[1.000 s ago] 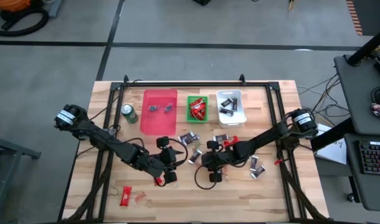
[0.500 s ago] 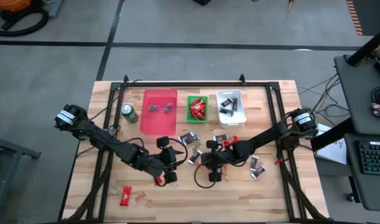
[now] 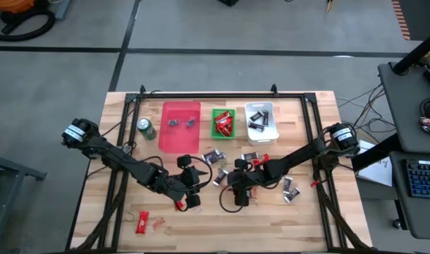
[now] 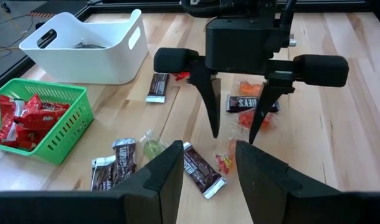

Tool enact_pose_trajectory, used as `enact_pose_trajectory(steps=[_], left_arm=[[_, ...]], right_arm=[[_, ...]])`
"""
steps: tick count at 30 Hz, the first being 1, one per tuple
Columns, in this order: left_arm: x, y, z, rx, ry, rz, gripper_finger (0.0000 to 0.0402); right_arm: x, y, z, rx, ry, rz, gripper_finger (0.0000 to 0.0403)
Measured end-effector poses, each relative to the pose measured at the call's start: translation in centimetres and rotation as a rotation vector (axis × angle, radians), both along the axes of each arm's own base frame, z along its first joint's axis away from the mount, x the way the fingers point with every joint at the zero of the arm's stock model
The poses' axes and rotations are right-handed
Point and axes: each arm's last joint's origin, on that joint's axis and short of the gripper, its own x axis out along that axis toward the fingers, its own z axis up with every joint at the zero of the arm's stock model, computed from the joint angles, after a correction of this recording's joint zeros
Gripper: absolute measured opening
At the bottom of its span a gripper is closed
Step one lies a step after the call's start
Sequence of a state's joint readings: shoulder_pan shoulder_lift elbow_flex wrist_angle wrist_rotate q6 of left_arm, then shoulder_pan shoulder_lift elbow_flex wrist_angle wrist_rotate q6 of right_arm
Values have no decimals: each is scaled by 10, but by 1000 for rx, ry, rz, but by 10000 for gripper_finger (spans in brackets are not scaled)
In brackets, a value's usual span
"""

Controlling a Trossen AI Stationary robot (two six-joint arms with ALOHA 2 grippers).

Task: Sort candy
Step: Put the orange gummy into the red bin

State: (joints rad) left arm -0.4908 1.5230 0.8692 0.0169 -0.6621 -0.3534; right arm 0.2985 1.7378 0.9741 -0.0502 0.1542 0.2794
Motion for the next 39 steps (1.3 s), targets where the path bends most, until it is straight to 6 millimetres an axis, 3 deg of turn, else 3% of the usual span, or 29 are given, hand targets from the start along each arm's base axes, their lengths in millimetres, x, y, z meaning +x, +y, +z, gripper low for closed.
enact_pose_trajectory(steps=[6, 10, 13, 25, 39], left_arm=[[0, 0, 1, -5, -9, 0, 130], [1, -1, 1, -10, -18, -1, 130], [1, -1, 2, -10, -21, -1, 130], [0, -7, 3, 17, -48, -46, 130], [2, -9, 0, 15, -73, -32, 130]], right_arm=[[5, 1, -20, 7, 27, -15, 188], [8, 3, -35, 6, 47, -8, 174], [9, 3, -36, 12, 44, -1, 154], [4, 1, -7, -53, -23, 70, 19], [6, -1, 47, -164, -285, 84, 12]])
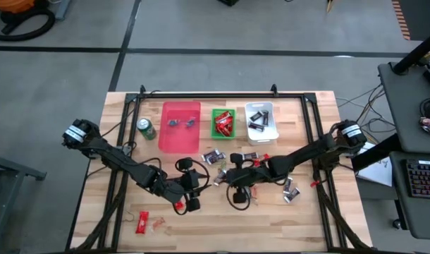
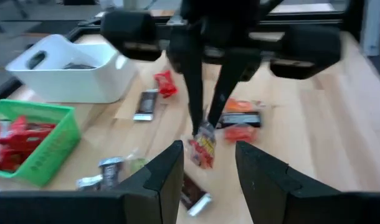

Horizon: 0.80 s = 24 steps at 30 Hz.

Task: Sort candy
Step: Put the orange gummy into the red bin

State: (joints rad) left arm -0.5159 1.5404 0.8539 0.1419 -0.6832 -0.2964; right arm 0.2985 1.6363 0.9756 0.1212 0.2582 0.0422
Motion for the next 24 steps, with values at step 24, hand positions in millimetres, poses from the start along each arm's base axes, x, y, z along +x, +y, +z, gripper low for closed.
enact_pose_trajectory(steps=[24], left_arm=[[15, -1, -20, 83, -32, 87, 12]], right_arm=[[5, 0, 8, -89, -98, 34, 35]])
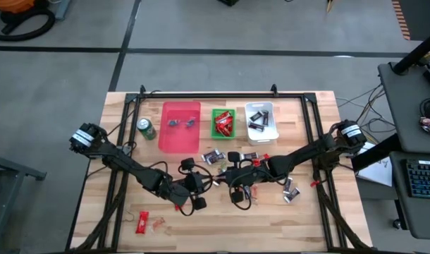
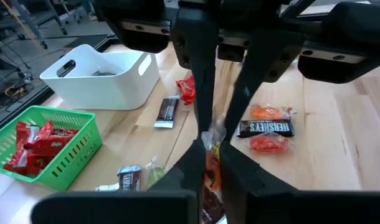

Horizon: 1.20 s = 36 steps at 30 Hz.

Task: Sort candy
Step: Put the orange gummy into the red bin

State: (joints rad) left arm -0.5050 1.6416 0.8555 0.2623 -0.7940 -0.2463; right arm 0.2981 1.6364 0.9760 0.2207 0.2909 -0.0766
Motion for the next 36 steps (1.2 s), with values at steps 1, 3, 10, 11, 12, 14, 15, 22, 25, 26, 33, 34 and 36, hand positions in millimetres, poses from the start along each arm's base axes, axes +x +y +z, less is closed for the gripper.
enact_pose_trajectory(steps=[1, 3, 10, 11, 12, 14, 15, 22, 25, 26, 33, 34, 36], left_arm=[[0, 1, 0, 2, 0, 1, 13], [0, 2, 2, 6, 1, 7, 13], [-17, 32, 21, 123, 105, 134, 4], [-20, 40, 25, 140, 131, 166, 4], [-23, 50, 29, 153, 154, 210, 4], [-31, 75, 34, 182, 197, 350, 4], [-35, 88, 36, 190, 217, 425, 4], [-52, 179, 29, 4, 395, 713, 5], [-52, 204, 20, -80, 442, 759, 13], [-52, 210, 17, -90, 456, 774, 17], [-51, 216, 9, -88, 489, 798, 57], [-51, 215, 9, -86, 490, 796, 64], [-50, 214, 9, -83, 490, 792, 75]], right_arm=[[0, -1, 1, 6, -2, -7, 44], [-1, -2, 4, 29, -10, -19, 64], [-11, -13, 33, 110, -97, -188, 122], [-14, -15, 38, 129, -116, -241, 128], [-17, -17, 43, 156, -137, -291, 134], [-21, -19, 52, 193, -172, -345, 145], [-23, -20, 56, 205, -186, -351, 150], [-22, -19, 56, 213, -189, -350, 169], [-19, -19, 49, 208, -167, -355, 171], [-19, -18, 46, 208, -159, -358, 171], [-23, -23, 36, 270, -66, -428, 171], [-24, -24, 35, 277, -54, -440, 171], [-27, -26, 35, 290, -32, -463, 171]])
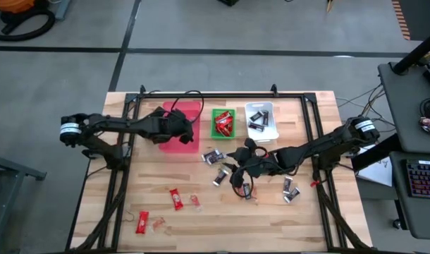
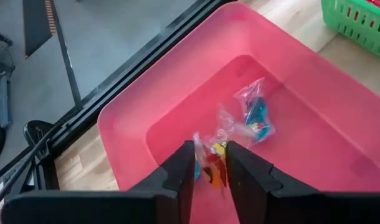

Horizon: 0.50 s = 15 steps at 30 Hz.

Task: Sort candy
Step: Put the orange gummy into the red bin, then put the red chocolate into the green bin

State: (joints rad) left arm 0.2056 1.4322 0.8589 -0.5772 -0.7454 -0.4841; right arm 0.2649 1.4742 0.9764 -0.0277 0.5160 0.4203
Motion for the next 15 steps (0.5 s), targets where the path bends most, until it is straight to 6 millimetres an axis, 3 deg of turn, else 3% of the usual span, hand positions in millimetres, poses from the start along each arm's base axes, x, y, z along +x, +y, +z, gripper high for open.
enact_pose_trajectory(steps=[10, 15], left_arm=[[3, -12, 1, 3, -5, -44, 105], [6, -28, 2, 3, -13, -103, 106]], right_arm=[[-9, 1, -1, 162, 82, 61, 171], [-17, 4, -9, 305, 213, 113, 171]])
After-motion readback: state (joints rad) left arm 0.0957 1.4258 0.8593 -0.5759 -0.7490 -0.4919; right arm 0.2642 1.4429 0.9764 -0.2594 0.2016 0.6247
